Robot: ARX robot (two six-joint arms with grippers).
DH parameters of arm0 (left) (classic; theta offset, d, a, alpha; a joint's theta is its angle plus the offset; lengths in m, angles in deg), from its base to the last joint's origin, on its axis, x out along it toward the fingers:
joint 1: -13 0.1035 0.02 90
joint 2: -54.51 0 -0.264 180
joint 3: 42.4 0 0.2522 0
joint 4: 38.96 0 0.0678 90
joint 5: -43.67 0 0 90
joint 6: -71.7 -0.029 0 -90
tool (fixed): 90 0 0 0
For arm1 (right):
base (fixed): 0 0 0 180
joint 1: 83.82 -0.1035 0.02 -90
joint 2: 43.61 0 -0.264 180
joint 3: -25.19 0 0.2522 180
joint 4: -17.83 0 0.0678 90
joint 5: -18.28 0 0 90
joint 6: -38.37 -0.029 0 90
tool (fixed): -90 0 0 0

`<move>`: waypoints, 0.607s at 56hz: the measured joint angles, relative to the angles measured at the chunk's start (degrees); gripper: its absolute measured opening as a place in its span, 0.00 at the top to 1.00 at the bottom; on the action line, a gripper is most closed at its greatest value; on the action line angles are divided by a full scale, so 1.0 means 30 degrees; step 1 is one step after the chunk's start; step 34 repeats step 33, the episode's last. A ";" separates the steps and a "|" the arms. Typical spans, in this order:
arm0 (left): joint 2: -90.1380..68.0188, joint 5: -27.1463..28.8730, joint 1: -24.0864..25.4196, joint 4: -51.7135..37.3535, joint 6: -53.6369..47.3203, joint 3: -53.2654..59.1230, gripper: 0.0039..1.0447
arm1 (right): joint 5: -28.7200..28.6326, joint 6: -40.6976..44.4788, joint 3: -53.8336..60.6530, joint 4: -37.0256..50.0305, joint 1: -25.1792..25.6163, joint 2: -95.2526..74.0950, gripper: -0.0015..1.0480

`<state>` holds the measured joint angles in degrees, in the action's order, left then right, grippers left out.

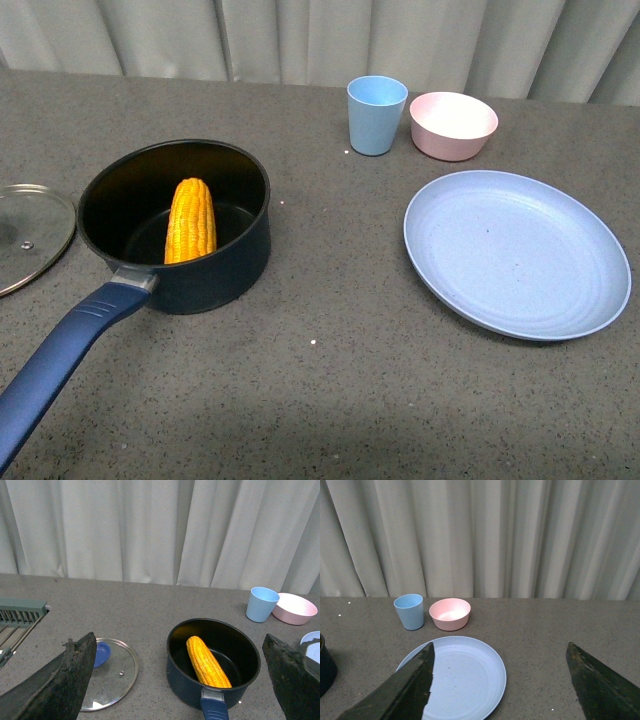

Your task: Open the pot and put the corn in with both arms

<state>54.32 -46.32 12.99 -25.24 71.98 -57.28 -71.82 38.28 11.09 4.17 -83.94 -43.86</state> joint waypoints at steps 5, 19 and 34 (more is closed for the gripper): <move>0.0000 0.0000 0.0000 0.0000 0.0000 0.0000 0.06 | 0.0000 0.0000 0.0000 0.0000 -0.0007 0.0000 0.09; 0.0000 0.0000 0.0000 0.0000 0.0000 0.0000 0.06 | 0.0000 -0.0007 0.0000 0.0000 -0.0007 0.0000 0.09; 0.0000 0.0000 0.0000 0.0000 0.0000 0.0000 0.06 | 0.0000 -0.0007 0.0000 0.0000 0.0000 0.0000 0.09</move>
